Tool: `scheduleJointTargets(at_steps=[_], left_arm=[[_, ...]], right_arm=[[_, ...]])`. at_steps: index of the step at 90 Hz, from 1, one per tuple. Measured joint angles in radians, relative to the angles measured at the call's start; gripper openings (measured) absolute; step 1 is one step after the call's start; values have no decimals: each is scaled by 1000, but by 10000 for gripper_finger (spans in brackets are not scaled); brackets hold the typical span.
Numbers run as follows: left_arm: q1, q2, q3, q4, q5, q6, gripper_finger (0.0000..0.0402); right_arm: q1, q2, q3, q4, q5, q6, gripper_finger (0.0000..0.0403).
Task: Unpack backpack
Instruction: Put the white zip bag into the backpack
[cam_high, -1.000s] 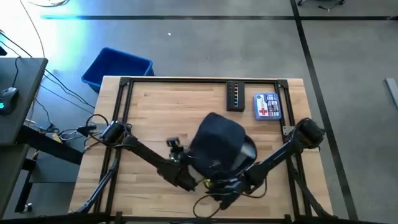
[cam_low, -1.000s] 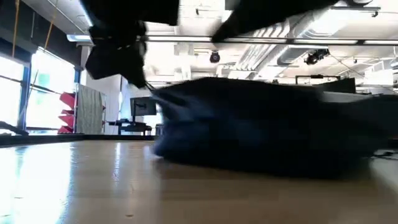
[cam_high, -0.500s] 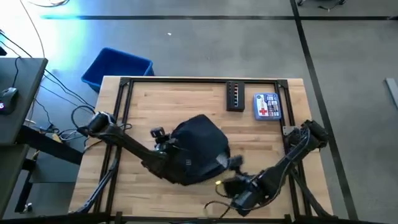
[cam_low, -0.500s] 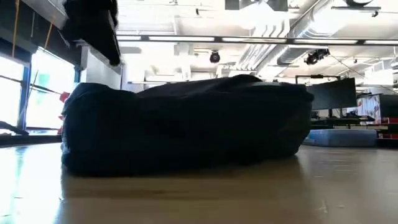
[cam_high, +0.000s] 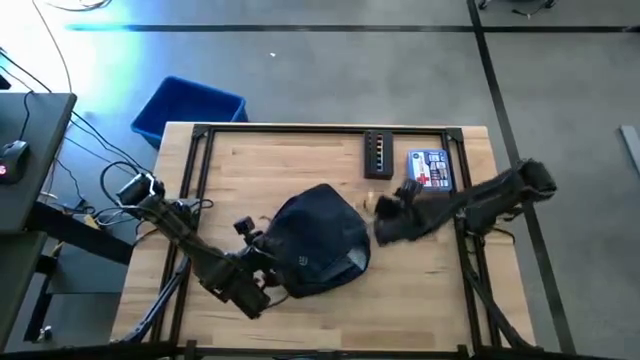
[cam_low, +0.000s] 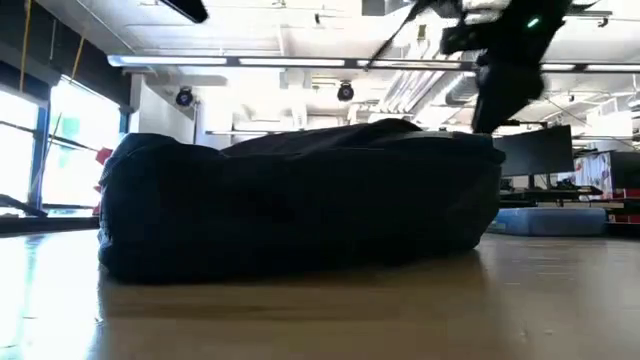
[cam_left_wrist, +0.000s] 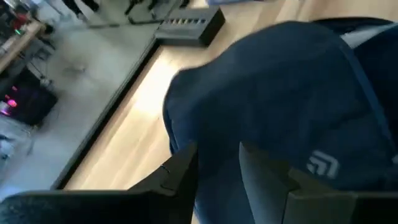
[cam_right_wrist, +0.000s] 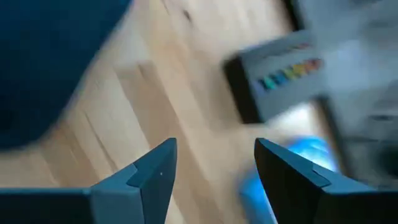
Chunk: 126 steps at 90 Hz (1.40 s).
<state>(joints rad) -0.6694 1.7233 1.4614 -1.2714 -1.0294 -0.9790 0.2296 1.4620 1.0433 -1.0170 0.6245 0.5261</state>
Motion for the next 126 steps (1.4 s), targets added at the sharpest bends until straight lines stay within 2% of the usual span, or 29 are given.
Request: scheduleJointTargets(at_steps=[7, 17, 25, 34, 40, 46, 53, 65, 78, 92, 104, 114, 126], left_arm=[[48, 0, -13, 21, -1, 36, 97], [115, 0, -32, 68, 36, 89, 97], [144, 0, -49, 205, 106, 250, 97], [150, 2, -79, 401, 166, 465, 97], [153, 2, -96, 486, 210, 548, 97], [154, 2, -100, 482, 258, 547, 97], [147, 2, -100, 423, 291, 465, 97], [98, 2, -100, 244, 331, 240, 97], [34, 1, -118, 161, 366, 22, 97], [-13, 1, -226, 204, 420, -152, 97], [-19, 5, -366, 313, 436, -217, 97], [14, 5, -456, 430, 391, -200, 97], [119, 5, -501, 512, 321, -50, 97]], right_arm=[[-96, -67, -84, 227, -112, -106, 201], [-181, -107, -164, 453, -280, -165, 201], [-172, -88, -216, 531, -395, -188, 201], [-103, -61, -240, 589, -422, -240, 201], [-37, -41, -240, 573, -381, -267, 201], [35, -26, -240, 564, -308, -278, 200], [117, -16, -240, 580, -219, -297, 197], [222, 25, -240, 640, -45, -332, 193], [270, 98, -239, 746, 52, -479, 193], [285, 172, -239, 871, 213, -607, 193], [272, 194, -239, 927, 305, -662, 186], [267, 195, -219, 900, 320, -667, 147], [270, 193, -126, 816, 330, -715, 44]])
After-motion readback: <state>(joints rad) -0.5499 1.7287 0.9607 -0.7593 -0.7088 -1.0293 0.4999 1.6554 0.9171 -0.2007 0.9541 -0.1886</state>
